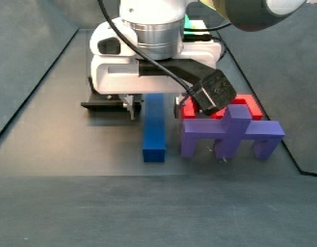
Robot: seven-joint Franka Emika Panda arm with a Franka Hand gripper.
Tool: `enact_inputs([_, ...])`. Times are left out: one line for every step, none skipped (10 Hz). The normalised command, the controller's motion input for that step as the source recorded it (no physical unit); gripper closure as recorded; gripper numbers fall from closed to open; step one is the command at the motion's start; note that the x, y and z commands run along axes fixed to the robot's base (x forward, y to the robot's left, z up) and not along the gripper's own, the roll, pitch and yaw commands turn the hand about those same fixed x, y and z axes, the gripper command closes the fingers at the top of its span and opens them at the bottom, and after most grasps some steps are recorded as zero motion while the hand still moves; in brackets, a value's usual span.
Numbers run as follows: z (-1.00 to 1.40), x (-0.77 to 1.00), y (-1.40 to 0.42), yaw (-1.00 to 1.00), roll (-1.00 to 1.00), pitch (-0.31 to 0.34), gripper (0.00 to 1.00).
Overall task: Pick up the blue object. Move up. Move to above the board. Insert the blue object.
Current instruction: Pick up the blue object.
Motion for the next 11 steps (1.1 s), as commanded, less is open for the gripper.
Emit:
enact_inputs([0.01, 0.03, 0.0, 0.08, 0.0, 0.0, 0.0])
enact_inputs([0.0, 0.0, 0.0, 0.02, 0.0, 0.0, 0.0])
enact_inputs([0.0, 0.0, 0.0, 0.0, 0.0, 0.0, 0.0])
enact_inputs([0.0, 0.0, 0.0, 0.0, 0.0, 0.0, 1.0])
enact_inputs([0.0, 0.0, 0.0, 0.0, 0.0, 0.0, 1.0])
enact_inputs([0.0, 0.0, 0.0, 0.0, 0.0, 0.0, 1.0])
enact_inputs([0.0, 0.0, 0.0, 0.0, 0.0, 0.0, 1.0])
enact_inputs([0.0, 0.0, 0.0, 0.0, 0.0, 0.0, 1.0])
enact_inputs([0.0, 0.0, 0.0, 0.0, 0.0, 0.0, 1.0])
enact_inputs([0.0, 0.0, 0.0, 0.0, 0.0, 0.0, 1.0])
enact_inputs([0.0, 0.0, 0.0, 0.0, 0.0, 0.0, 1.0])
